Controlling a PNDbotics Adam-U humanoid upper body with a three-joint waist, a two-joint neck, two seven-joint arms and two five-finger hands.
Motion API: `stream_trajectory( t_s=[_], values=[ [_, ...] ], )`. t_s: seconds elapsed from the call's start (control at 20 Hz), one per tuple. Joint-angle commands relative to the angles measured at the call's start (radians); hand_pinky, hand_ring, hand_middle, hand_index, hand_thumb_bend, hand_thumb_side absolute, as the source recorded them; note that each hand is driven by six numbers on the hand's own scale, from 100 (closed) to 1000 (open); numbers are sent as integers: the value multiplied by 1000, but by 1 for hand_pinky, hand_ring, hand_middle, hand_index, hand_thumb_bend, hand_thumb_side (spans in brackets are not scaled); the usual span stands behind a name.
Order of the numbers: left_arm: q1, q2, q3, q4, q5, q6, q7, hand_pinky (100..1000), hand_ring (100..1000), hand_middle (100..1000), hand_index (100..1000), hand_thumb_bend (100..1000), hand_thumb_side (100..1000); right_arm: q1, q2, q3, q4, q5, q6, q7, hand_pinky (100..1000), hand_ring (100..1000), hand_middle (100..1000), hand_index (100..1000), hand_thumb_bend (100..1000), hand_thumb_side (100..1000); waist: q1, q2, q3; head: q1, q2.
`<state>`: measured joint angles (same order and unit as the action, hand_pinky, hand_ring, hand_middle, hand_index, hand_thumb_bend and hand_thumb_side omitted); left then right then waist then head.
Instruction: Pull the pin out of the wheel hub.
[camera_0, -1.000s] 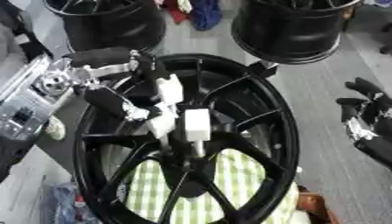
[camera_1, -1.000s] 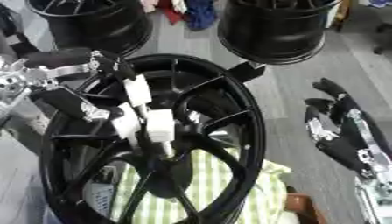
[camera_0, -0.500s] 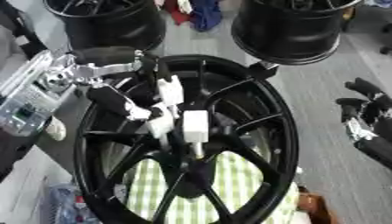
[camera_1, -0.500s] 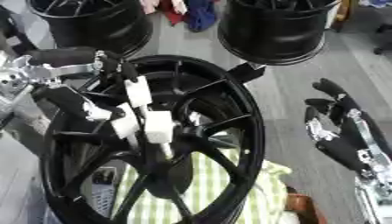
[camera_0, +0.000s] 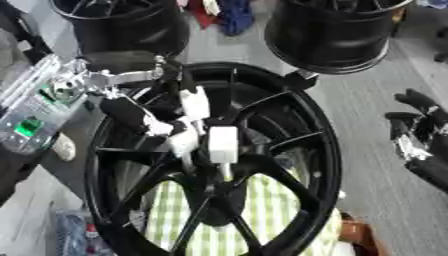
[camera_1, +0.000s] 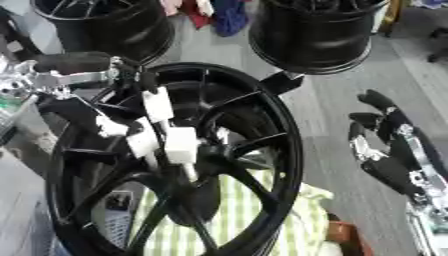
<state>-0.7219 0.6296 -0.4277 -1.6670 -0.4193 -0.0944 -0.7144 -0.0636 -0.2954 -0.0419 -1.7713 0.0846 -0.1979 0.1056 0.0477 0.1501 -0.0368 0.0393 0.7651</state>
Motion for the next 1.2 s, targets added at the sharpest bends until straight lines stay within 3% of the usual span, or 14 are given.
stream_trajectory(
  t_s=[0.05,0.95,1.2],
  values=[
    [-22,38,2,-29,4,3,-2,574,729,695,846,352,509,-5,-23,-1,-9,4,-1,2,850,804,912,974,100,364,-1,-12,-1,-1,5],
    [-19,107,28,-110,47,32,-20,574,722,694,846,354,502,-1,-27,-3,-6,6,-1,1,850,804,912,974,100,363,4,-19,5,-5,5],
    [-13,120,17,-123,59,32,-46,540,665,682,844,358,496,0,-29,-6,-6,7,-1,-2,850,804,911,974,100,363,7,-20,5,-6,5]
  ],
)
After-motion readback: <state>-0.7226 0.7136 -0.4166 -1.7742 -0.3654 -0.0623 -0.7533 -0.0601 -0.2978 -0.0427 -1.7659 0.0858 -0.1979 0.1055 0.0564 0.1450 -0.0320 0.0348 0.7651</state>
